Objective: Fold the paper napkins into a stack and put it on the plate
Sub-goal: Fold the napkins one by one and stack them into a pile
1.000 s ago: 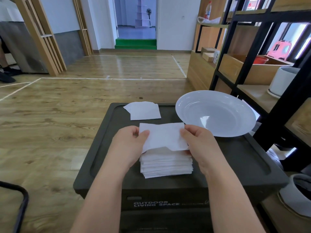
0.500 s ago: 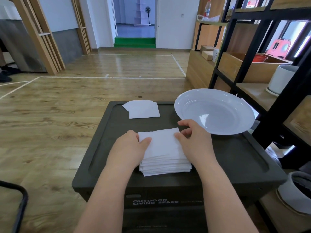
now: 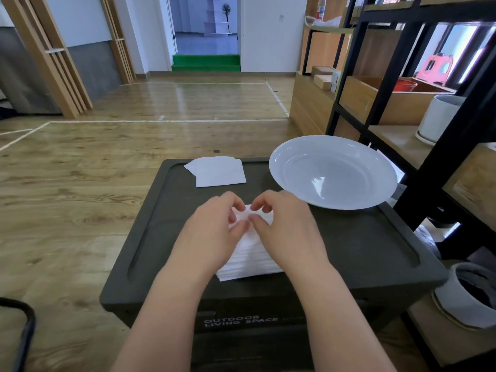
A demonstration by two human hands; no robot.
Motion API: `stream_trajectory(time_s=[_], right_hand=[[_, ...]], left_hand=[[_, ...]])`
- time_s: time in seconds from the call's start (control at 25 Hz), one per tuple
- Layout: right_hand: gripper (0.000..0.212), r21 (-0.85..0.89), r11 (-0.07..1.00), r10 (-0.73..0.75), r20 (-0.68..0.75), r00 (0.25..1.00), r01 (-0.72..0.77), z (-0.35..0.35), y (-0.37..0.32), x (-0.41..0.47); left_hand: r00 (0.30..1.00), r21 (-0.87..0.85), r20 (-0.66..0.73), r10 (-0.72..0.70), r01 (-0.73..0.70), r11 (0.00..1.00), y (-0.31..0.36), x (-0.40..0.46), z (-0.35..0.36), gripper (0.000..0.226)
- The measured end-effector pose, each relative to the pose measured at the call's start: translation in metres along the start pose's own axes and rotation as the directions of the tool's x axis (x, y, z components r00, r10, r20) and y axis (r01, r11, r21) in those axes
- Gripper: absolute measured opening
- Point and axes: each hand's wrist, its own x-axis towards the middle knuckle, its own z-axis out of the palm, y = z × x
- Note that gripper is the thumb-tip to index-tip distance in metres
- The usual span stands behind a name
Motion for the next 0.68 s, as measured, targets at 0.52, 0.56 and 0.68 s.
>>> stream_trajectory(time_s=[0.52,0.56,0.68], right_hand=[[0.019,0.104,0.963,0.201,0.332,0.922,-0.248,-0.004,0.027,0.007],[0.015,0.168,0.948,0.214,0.290,0.933,-0.270,-0.007,0.029,0.008],[0.003,0.357,0.874,0.303,0.132,0.944,-0.331,-0.018,0.035,0.015]], left_hand=[[0.890,-0.110,0.456,-0.027,0.086,0.990,-0.027,0.026,-0.023,0.026],[0.922,-0.116,0.386,-0.040,0.091,0.989,-0.034,0.044,-0.026,0.019],[0.994,0.091,0.068,-0.084,0.078,0.993,-0.058,0.098,-0.021,0.015]])
